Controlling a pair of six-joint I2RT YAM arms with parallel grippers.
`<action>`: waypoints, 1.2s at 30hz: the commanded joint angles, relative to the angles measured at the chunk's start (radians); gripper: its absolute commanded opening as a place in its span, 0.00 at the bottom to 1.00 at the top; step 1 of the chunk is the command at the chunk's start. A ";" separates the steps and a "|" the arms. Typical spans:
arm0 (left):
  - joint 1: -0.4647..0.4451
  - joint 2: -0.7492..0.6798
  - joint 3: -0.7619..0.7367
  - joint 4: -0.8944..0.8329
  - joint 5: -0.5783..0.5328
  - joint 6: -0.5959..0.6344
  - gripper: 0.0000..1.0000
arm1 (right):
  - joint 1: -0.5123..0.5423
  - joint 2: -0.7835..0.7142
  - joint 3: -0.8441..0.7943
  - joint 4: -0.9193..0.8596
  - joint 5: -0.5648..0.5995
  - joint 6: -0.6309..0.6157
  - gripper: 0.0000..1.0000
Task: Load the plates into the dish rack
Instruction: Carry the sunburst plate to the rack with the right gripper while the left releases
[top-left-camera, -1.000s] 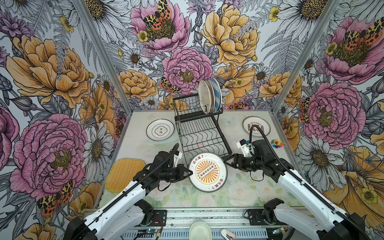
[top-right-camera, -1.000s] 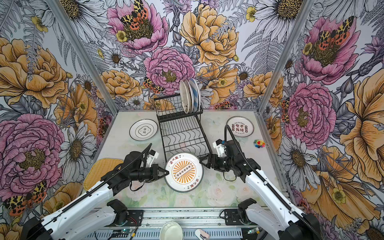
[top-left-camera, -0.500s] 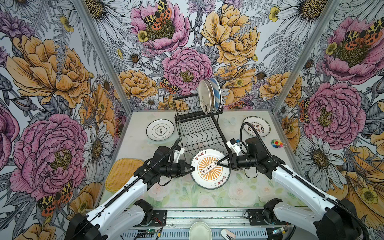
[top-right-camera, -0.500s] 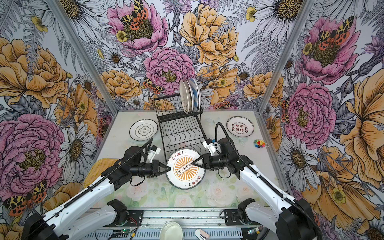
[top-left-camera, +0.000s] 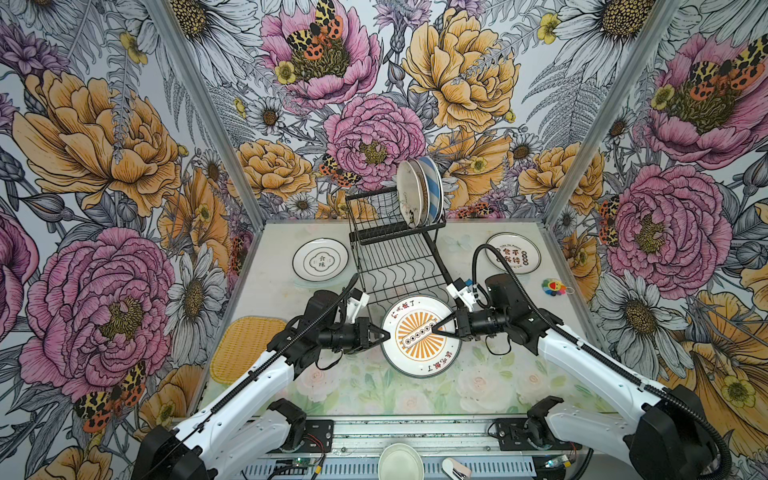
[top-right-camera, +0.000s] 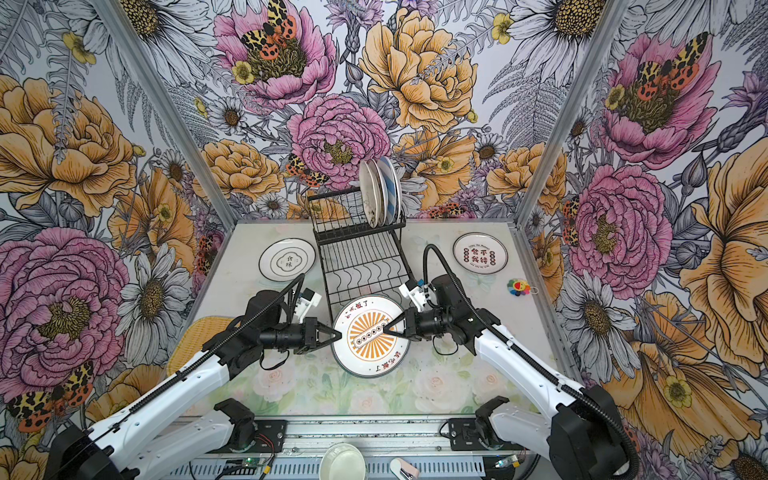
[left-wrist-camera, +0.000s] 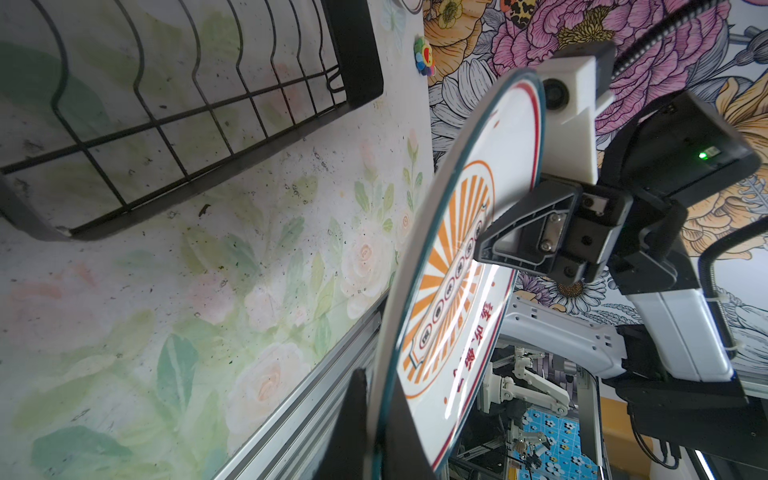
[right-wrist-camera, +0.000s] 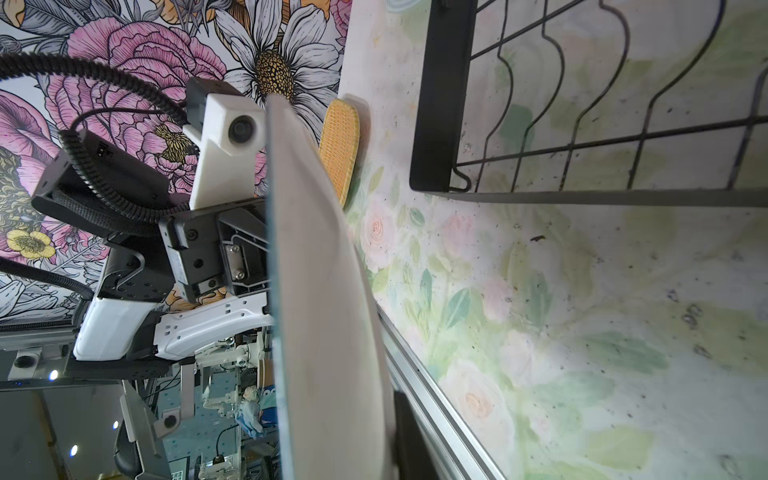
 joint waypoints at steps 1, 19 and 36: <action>0.006 0.002 0.022 0.028 0.006 0.037 0.16 | 0.025 0.008 0.055 0.043 -0.023 -0.014 0.00; 0.170 -0.055 0.093 -0.304 -0.311 0.177 0.94 | 0.082 -0.031 0.379 -0.274 0.604 -0.091 0.00; 0.179 -0.007 0.119 -0.320 -0.479 0.210 0.99 | 0.251 0.277 1.010 -0.401 1.302 -0.346 0.00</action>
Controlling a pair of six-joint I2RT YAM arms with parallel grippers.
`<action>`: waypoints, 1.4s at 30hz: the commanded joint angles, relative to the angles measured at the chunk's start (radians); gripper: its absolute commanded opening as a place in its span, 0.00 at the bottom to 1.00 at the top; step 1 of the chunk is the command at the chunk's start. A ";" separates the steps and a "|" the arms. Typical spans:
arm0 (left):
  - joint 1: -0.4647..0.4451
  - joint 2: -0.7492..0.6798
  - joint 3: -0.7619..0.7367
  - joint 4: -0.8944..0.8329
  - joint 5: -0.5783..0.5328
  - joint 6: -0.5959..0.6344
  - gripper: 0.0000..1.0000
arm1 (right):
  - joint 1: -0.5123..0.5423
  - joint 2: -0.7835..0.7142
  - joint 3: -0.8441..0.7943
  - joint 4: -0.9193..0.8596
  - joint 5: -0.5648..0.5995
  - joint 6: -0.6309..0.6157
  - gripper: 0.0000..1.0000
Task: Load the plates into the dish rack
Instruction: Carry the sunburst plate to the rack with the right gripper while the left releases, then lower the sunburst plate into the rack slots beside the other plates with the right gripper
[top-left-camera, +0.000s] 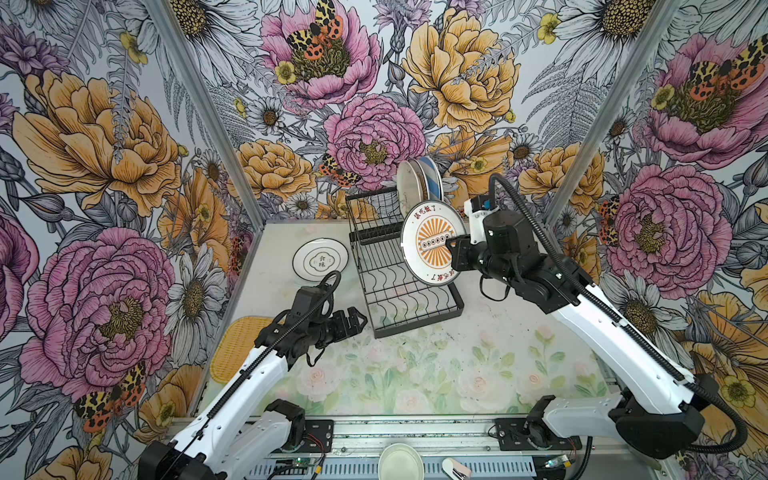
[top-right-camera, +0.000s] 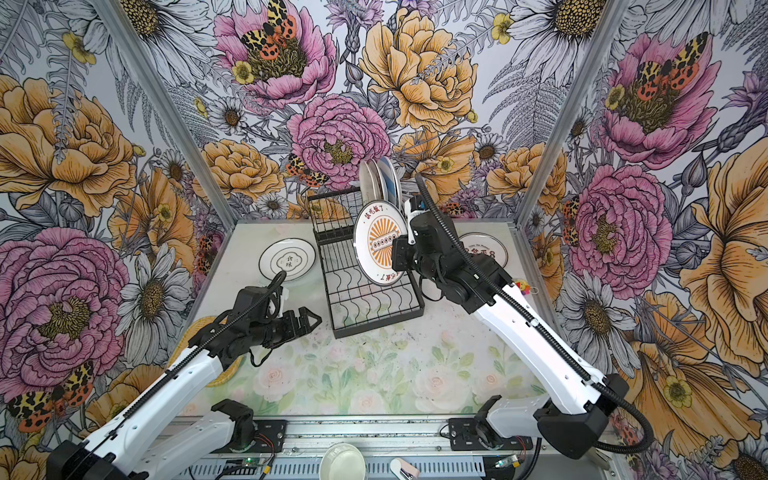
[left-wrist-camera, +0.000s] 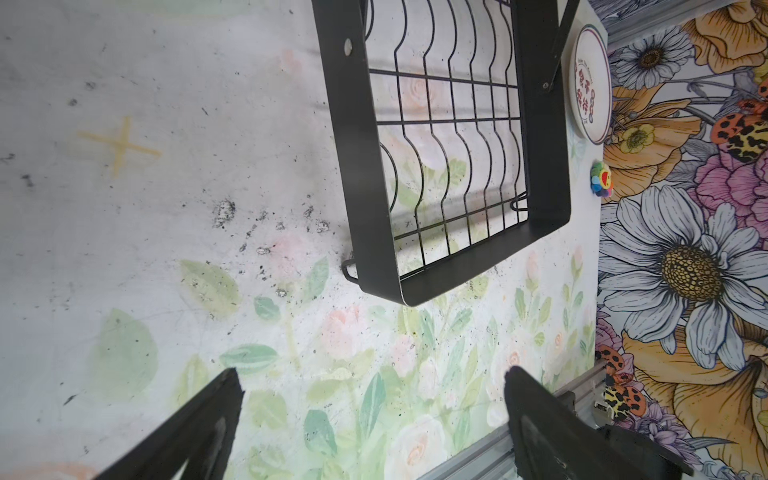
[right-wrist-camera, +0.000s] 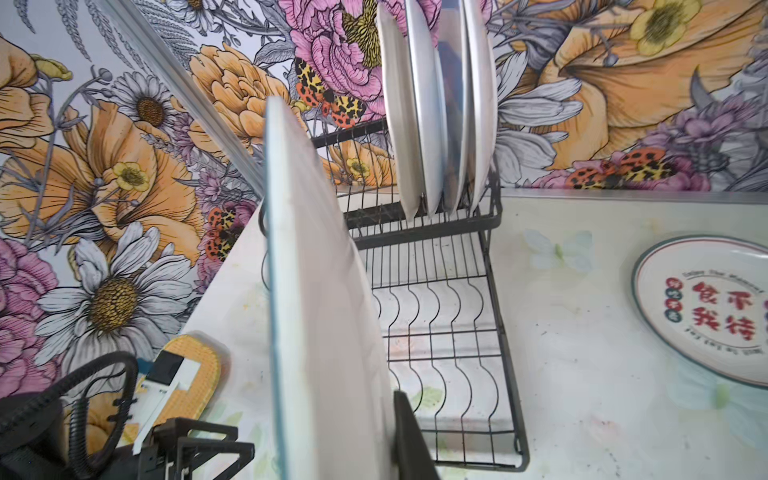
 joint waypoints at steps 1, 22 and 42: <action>0.015 0.001 0.033 0.001 -0.048 0.032 0.99 | 0.027 0.084 0.140 0.030 0.210 -0.103 0.00; 0.068 -0.002 -0.023 0.041 0.001 0.045 0.99 | 0.081 0.664 0.823 0.138 0.517 -0.423 0.00; 0.085 0.001 -0.027 0.042 0.012 0.051 0.99 | 0.026 0.854 0.949 0.161 0.541 -0.472 0.00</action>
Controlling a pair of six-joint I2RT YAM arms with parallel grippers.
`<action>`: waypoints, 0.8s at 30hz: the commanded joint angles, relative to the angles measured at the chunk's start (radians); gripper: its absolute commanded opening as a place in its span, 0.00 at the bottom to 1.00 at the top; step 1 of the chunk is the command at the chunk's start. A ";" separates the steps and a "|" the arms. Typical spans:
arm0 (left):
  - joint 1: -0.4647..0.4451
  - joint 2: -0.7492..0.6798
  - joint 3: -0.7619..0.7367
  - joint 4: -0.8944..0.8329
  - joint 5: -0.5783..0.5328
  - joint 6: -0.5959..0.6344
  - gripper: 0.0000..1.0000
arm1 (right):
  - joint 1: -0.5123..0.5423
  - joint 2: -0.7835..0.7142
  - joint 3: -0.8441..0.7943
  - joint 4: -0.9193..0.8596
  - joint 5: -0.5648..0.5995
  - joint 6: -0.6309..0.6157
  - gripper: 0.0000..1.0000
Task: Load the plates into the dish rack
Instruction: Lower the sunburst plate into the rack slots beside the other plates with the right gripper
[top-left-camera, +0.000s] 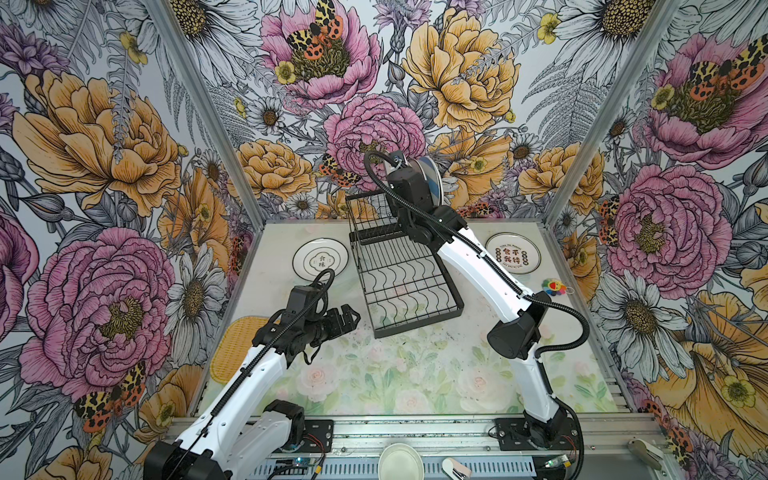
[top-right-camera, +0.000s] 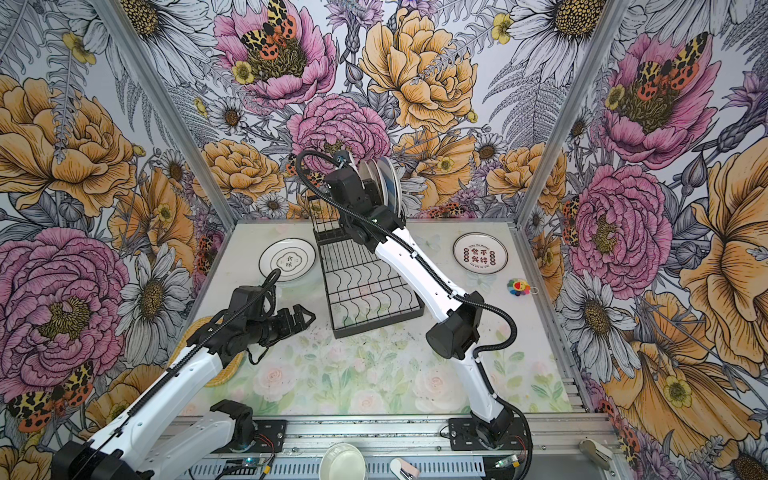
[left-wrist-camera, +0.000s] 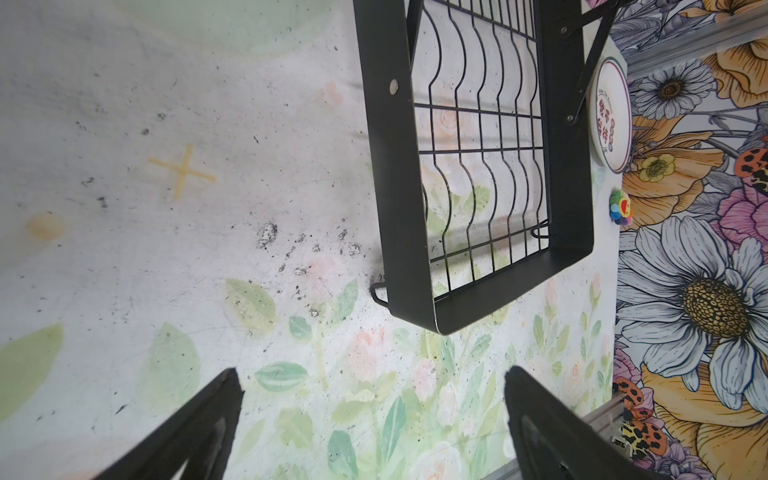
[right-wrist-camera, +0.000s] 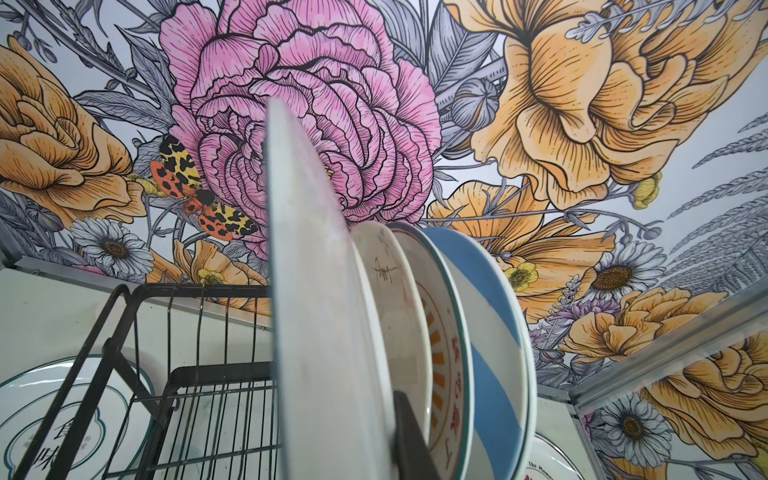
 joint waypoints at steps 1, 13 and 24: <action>0.010 -0.011 -0.011 0.024 0.014 0.026 0.99 | -0.013 0.022 0.045 0.067 0.026 0.004 0.00; 0.015 -0.003 -0.011 0.024 0.015 0.025 0.99 | -0.025 0.066 0.042 0.066 0.008 0.024 0.00; 0.023 -0.001 -0.011 0.024 0.019 0.024 0.99 | -0.041 0.099 0.036 0.066 0.007 0.050 0.00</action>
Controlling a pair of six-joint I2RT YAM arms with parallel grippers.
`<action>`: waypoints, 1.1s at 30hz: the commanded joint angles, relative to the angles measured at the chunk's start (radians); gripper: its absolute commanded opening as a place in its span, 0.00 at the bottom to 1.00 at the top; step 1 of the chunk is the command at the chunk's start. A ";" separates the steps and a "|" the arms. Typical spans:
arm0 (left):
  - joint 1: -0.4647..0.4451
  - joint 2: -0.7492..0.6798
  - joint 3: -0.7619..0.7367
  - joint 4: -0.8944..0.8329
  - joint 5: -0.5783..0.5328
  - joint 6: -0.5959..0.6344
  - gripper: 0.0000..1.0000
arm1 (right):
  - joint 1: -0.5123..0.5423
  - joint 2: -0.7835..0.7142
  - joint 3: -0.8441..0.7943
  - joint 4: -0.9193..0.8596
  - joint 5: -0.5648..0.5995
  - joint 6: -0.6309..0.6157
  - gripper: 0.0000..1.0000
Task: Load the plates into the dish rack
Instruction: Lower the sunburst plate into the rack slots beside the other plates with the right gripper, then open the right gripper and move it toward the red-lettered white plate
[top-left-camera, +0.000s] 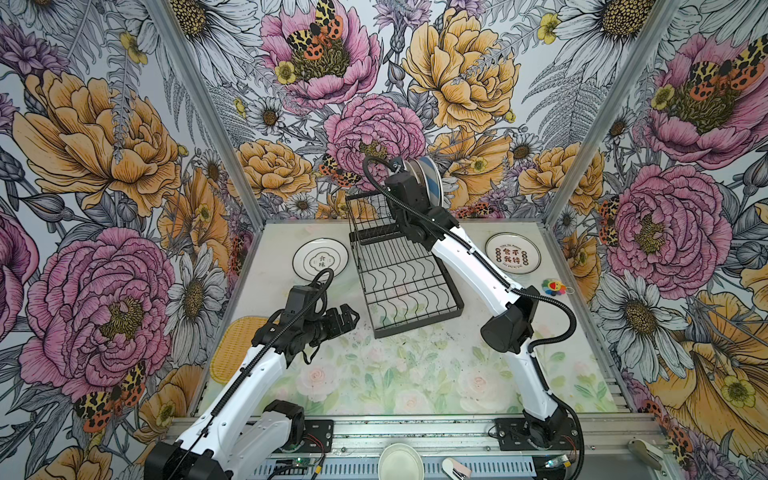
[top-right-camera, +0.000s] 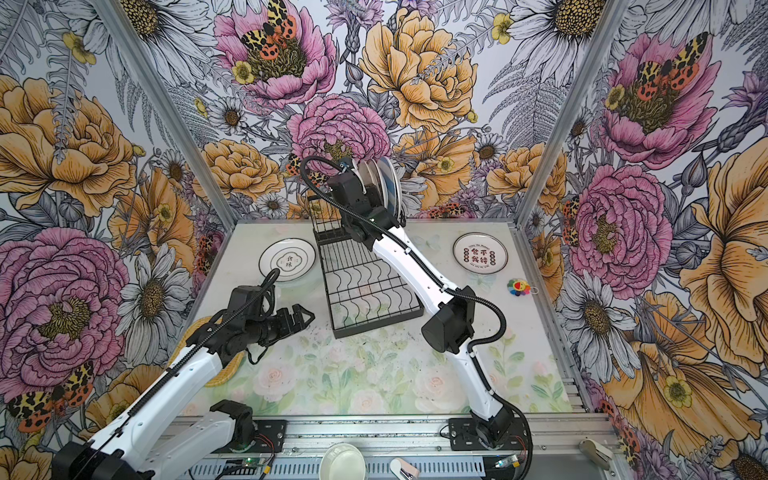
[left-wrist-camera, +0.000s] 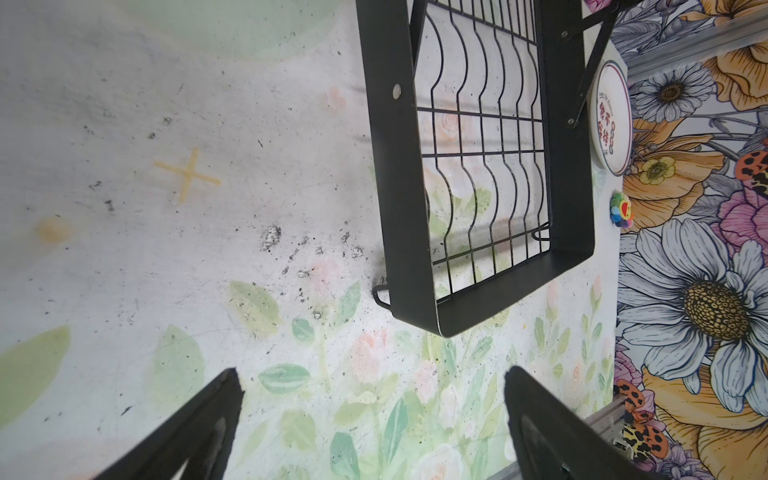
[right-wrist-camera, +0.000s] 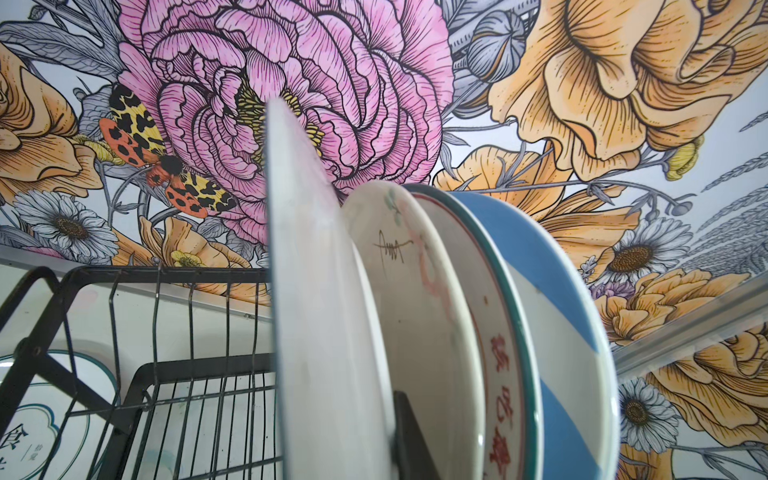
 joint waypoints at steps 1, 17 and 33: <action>0.010 0.000 -0.011 0.024 0.016 0.017 0.99 | -0.009 0.022 0.026 0.057 0.011 0.029 0.00; 0.018 -0.001 -0.009 0.022 0.014 0.017 0.99 | -0.009 -0.025 -0.041 0.057 -0.003 0.044 0.20; 0.022 -0.037 -0.019 0.019 -0.015 0.003 0.99 | 0.026 -0.201 -0.196 0.057 -0.014 0.057 0.41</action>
